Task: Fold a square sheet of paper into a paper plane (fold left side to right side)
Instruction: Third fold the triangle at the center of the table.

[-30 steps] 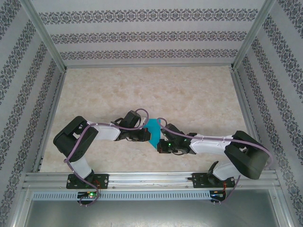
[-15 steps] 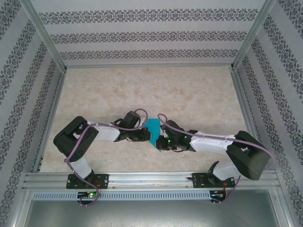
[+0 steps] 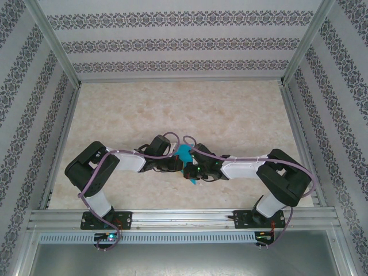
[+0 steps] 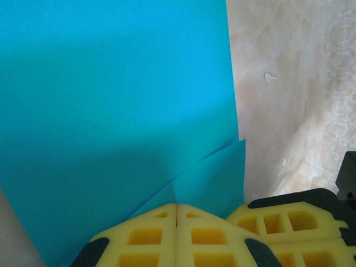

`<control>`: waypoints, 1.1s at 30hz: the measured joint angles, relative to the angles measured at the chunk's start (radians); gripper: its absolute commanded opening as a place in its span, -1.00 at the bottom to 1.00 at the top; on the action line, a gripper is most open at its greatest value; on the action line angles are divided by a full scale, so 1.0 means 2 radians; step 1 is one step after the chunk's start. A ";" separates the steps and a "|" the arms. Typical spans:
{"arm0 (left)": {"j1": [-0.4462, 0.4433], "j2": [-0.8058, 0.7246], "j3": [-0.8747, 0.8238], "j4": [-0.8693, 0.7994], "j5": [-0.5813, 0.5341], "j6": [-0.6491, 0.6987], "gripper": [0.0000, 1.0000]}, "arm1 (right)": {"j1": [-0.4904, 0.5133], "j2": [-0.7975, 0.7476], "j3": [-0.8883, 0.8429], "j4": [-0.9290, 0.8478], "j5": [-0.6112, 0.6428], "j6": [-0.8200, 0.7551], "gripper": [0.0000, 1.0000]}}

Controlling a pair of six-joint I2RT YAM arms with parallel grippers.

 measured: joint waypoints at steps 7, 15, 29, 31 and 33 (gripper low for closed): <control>0.000 0.000 0.000 0.000 -0.002 -0.005 -1.00 | 0.000 -0.002 -0.011 0.019 -0.004 0.012 -1.00; 0.000 0.000 0.001 -0.002 -0.005 -0.011 -1.00 | 0.003 -0.040 -0.060 0.044 -0.009 0.028 -1.00; -0.003 -0.002 -0.005 0.008 -0.012 -0.041 -1.00 | 0.003 -0.150 -0.131 -0.001 -0.018 0.041 -0.93; -0.006 -0.003 -0.007 0.013 -0.020 -0.051 -1.00 | -0.006 -0.177 -0.133 -0.016 -0.021 0.037 -0.74; -0.011 -0.005 -0.012 0.023 -0.030 -0.063 -1.00 | -0.024 -0.212 -0.133 -0.028 -0.023 0.028 -0.55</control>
